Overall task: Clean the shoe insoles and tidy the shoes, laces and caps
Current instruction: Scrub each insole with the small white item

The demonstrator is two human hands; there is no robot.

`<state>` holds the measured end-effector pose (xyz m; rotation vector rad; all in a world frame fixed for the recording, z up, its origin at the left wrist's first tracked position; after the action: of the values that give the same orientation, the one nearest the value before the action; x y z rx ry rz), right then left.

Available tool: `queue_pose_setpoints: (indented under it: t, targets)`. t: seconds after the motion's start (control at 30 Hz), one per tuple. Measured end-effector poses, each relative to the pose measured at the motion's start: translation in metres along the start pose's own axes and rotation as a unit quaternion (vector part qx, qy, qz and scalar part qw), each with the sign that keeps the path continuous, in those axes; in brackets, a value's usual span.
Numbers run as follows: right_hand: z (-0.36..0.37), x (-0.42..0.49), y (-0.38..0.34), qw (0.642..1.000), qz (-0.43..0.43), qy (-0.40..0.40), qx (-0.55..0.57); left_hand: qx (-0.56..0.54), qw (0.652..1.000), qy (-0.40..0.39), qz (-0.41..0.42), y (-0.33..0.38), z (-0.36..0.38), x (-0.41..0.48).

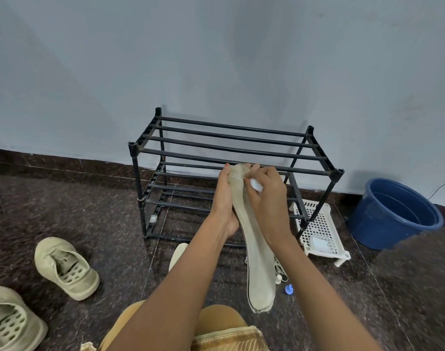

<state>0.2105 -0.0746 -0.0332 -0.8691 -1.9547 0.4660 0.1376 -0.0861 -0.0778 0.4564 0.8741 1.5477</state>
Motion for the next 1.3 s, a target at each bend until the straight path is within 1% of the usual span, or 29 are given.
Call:
queue_pose_setpoints:
  t: [0.17, 0.33, 0.5, 0.7, 0.93, 1.03, 1.3]
  targets:
    - [-0.004, 0.010, -0.001, 1.000, 0.013, 0.019, 0.000, 0.009, 1.000, 0.000, 0.003, -0.003, 0.002, -0.002]
    - [-0.002, 0.007, -0.002, 1.000, 0.012, 0.022, 0.002, 0.015, 1.000, 0.005, -0.001, -0.004, 0.001, -0.002]
    - [0.005, -0.008, -0.006, 1.000, 0.006, -0.019, 0.018, 0.009, 1.000, 0.006, -0.008, -0.001, -0.001, -0.002]
    - [-0.008, 0.014, -0.004, 0.999, 0.015, 0.029, 0.021, 0.025, 1.000, 0.005, -0.007, -0.006, 0.002, -0.002]
    - [-0.004, 0.001, 0.000, 0.999, 0.017, 0.019, 0.029, 0.030, 0.999, 0.015, -0.015, -0.007, 0.000, -0.001]
    - [-0.002, -0.004, -0.001, 0.999, 0.013, 0.009, 0.034, 0.008, 1.000, 0.011, -0.015, -0.004, 0.000, -0.001]
    - [-0.007, 0.014, -0.004, 0.999, 0.007, 0.030, 0.019, 0.020, 1.000, 0.006, -0.006, -0.005, 0.003, -0.002]
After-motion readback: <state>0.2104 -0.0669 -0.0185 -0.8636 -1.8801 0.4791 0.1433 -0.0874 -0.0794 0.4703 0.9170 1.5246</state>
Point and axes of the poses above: each hand's wrist, its own x-axis towards the middle knuckle, its own z-axis out of the palm, y = z × x, the point moved 4 cm from there along x, towards the middle knuckle, and after that the axes turned 5 degrees about x, right-handed, at the moved point
